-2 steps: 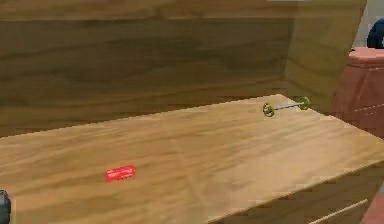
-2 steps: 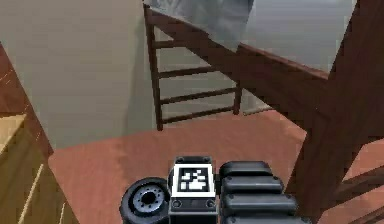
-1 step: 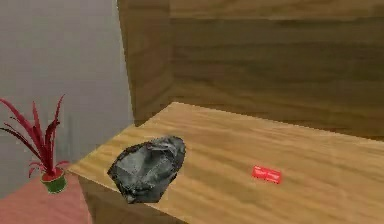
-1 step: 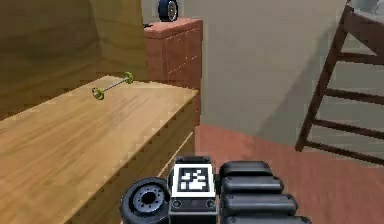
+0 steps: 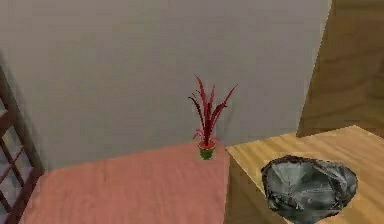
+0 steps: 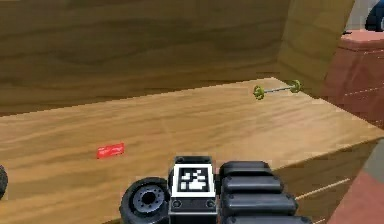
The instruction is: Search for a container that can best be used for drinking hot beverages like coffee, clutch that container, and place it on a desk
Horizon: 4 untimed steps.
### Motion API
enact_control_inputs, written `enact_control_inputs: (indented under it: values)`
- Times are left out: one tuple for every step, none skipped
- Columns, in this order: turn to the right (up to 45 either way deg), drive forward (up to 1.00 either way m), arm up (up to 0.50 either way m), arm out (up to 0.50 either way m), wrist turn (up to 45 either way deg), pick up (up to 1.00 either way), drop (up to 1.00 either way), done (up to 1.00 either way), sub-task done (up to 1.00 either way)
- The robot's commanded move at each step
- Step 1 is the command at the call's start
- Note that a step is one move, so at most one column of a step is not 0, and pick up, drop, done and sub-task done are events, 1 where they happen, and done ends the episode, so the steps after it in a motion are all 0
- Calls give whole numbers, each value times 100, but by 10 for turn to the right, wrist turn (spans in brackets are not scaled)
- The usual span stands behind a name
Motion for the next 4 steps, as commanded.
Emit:
enact_control_inputs:
  values:
    - [-180,0,0,0,0,0,0,0,0]
    - [0,0,0,44,0,0,0,0,0]
    - [0,0,0,0,450,0,0,0,0]
    - [0,0,0,0,450,0,0,0,0]
